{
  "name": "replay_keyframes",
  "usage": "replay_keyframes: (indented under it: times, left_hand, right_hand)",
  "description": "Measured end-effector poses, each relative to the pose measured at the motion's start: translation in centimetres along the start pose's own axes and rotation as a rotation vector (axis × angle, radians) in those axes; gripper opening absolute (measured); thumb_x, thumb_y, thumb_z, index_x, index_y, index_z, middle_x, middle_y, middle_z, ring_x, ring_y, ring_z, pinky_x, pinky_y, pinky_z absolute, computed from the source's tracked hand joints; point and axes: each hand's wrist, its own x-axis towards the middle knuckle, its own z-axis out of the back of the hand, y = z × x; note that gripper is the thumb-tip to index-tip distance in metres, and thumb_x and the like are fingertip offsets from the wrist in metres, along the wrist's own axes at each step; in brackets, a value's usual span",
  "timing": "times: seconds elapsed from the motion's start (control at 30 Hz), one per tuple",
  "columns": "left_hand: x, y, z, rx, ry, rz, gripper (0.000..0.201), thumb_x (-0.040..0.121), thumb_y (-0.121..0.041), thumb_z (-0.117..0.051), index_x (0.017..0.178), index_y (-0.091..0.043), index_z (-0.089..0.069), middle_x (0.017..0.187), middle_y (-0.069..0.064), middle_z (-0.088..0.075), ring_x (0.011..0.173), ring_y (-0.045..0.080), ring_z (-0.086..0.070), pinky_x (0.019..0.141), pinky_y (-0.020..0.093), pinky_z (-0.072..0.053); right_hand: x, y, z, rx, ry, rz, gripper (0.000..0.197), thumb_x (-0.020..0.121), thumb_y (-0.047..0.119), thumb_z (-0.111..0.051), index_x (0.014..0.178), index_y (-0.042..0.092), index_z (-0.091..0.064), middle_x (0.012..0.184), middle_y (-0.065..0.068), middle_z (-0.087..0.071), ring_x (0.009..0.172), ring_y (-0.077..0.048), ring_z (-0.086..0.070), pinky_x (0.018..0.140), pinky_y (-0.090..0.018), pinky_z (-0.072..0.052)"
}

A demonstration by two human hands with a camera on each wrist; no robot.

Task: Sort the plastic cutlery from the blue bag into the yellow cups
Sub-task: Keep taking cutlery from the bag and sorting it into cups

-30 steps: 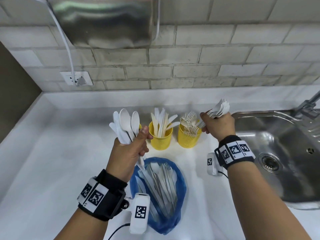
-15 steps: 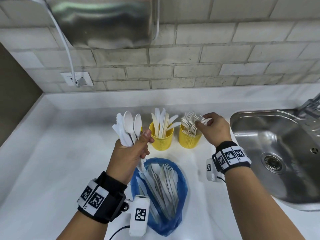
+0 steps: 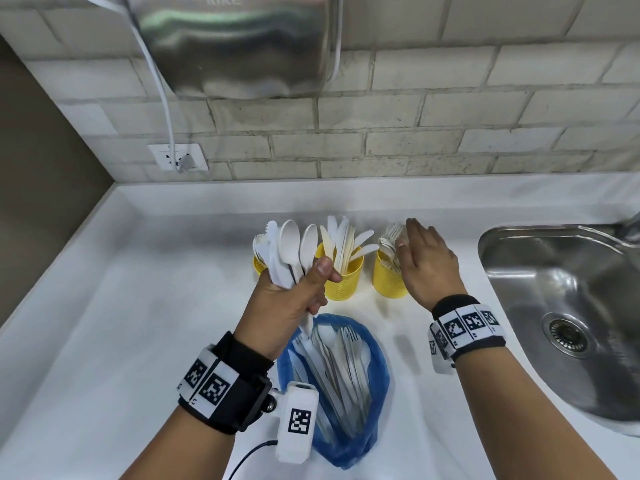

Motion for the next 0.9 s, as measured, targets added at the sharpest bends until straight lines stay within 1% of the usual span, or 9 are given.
replay_keyframes:
  times: [0.1,0.2,0.33,0.4,0.43,0.5,0.63,0.77,0.9]
  left_hand:
    - [0.0,-0.3,0.3,-0.014,0.029,-0.006,0.023,0.096,-0.04,-0.065,0.085,-0.022,-0.075,0.072,-0.003,-0.066,0.063,0.021,-0.049,0.074,0.045,-0.051]
    - [0.0,-0.8,0.5,0.036,0.028,-0.057,0.018,0.092,-0.04,-0.07,0.084,-0.025,-0.078,0.08,0.007,-0.07,0.063,0.022,-0.053,0.066,0.03,-0.049]
    - [-0.3,-1.3,0.2,0.218,-0.019,-0.07,0.014,0.087,-0.021,-0.076,0.089,-0.007,-0.079,0.07,-0.018,-0.069,0.094,0.017,-0.067,0.077,0.009,-0.044]
    - [-0.6,-1.6,0.2,0.227,-0.019,-0.126,0.017,0.088,-0.01,-0.075,0.084,0.007,-0.075,0.066,0.001,-0.067,0.07,0.007,-0.063,0.076,0.003,-0.042]
    - [-0.7,-1.8,0.3,0.225,-0.015,-0.152,0.023,0.088,-0.008,-0.074,0.083,0.014,-0.071,0.067,0.014,-0.062,0.062,0.005,-0.056,0.074,0.003,-0.043]
    - [-1.0,-2.2,0.4,0.209,-0.013,-0.163,0.029,0.088,-0.009,-0.074,0.084,0.018,-0.067,0.072,0.023,-0.059,0.06,0.003,-0.05,0.068,0.004,-0.043]
    - [-1.0,-2.5,0.6,0.231,-0.034,-0.141,0.036,0.088,-0.017,-0.075,0.081,0.017,-0.064,0.067,0.015,-0.052,0.057,0.005,-0.043,0.06,0.005,-0.039]
    - [-0.8,-2.4,0.7,0.281,-0.044,-0.139,0.018,0.09,-0.018,-0.074,0.075,-0.008,-0.069,0.066,0.0,-0.056,0.058,-0.002,-0.047,0.059,0.009,-0.041]
    - [-0.2,-0.9,1.4,0.442,-0.052,-0.186,0.031,0.09,-0.022,-0.075,0.063,-0.021,-0.06,0.059,0.005,-0.048,0.059,0.008,-0.038,0.055,0.025,-0.034]
  right_hand:
    - [-0.6,1.6,1.1,0.09,-0.112,0.034,0.065,0.104,0.047,-0.03,0.16,0.016,-0.029,0.169,-0.004,-0.026,0.157,-0.025,-0.018,0.125,-0.052,-0.019]
    - [-2.5,4.7,2.4,0.338,-0.218,0.155,0.062,0.101,0.044,-0.035,0.156,0.016,-0.04,0.165,-0.004,-0.034,0.154,-0.02,-0.026,0.125,-0.044,-0.024]
    - [-5.7,8.8,3.6,0.534,-0.239,0.393,0.045,0.099,0.021,-0.049,0.143,0.017,-0.056,0.155,0.001,-0.046,0.146,-0.017,-0.041,0.119,-0.039,-0.036]
    - [-6.8,10.2,3.9,0.594,-0.223,0.453,0.043,0.096,0.01,-0.052,0.137,0.016,-0.061,0.151,0.002,-0.05,0.143,-0.016,-0.045,0.116,-0.041,-0.04]
    - [-7.2,10.6,4.2,0.63,-0.217,0.468,0.043,0.094,0.006,-0.052,0.134,0.015,-0.063,0.149,0.002,-0.053,0.141,-0.015,-0.047,0.114,-0.043,-0.041]
    - [-7.8,11.3,4.6,0.696,-0.214,0.492,0.042,0.09,-0.002,-0.052,0.127,0.013,-0.067,0.144,0.0,-0.057,0.137,-0.017,-0.051,0.11,-0.047,-0.045]
    - [-8.6,12.2,5.8,0.786,-0.207,0.511,0.037,0.086,-0.007,-0.051,0.114,0.009,-0.071,0.132,-0.005,-0.064,0.129,-0.024,-0.058,0.103,-0.051,-0.048]
    - [-9.7,13.3,7.3,0.789,-0.218,0.595,0.026,0.092,0.009,-0.051,0.107,0.005,-0.072,0.124,-0.011,-0.065,0.122,-0.027,-0.061,0.1,-0.048,-0.05]
    - [-9.8,14.5,8.2,0.613,-0.219,0.613,0.019,0.097,0.017,-0.06,0.106,0.012,-0.075,0.113,-0.003,-0.064,0.112,-0.024,-0.062,0.095,-0.039,-0.05]
